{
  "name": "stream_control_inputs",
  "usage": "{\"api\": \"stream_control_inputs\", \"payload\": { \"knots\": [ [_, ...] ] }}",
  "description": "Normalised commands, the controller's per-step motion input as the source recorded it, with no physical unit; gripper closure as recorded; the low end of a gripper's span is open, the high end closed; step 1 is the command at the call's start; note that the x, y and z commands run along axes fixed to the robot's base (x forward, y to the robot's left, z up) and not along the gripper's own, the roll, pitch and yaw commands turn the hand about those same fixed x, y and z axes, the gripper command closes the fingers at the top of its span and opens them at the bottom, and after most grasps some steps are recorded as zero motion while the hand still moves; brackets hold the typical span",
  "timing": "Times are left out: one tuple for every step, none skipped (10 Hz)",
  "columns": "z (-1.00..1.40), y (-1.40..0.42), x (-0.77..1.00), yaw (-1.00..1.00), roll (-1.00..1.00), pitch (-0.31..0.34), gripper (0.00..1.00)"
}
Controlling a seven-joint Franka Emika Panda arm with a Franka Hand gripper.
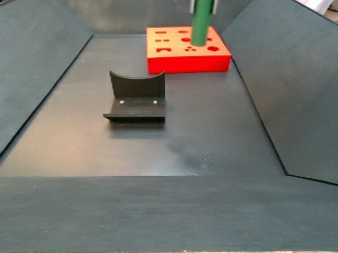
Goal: Pick up the round object. Move up. Place the round object on the fixture. Regrasp the round object. Move to above the board. Insert the round object.
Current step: Place the round object on the fixture.
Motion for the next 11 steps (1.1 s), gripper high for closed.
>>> {"api": "stream_control_inputs", "payload": {
  "knots": [
    [0.02,-0.13,0.96,0.08,0.11,0.090,1.00],
    [0.01,-0.10,0.92,0.06,0.11,0.101,1.00],
    [-0.01,-0.06,0.86,0.05,0.12,0.116,1.00],
    [-0.01,-0.04,0.81,0.05,0.13,0.123,1.00],
    [-0.02,-0.03,0.74,0.05,0.14,0.132,1.00],
    [-0.02,-0.03,0.71,0.05,0.14,0.135,1.00],
    [-0.01,-0.02,0.65,0.05,0.15,0.140,1.00],
    [-0.01,-0.02,0.62,0.05,0.15,0.143,1.00],
    [-0.02,-0.02,0.55,0.06,0.15,0.150,1.00],
    [-0.01,-0.02,0.51,0.05,0.14,0.152,1.00],
    [-0.19,0.53,1.00,0.01,-1.00,0.001,1.00]
  ]
}}
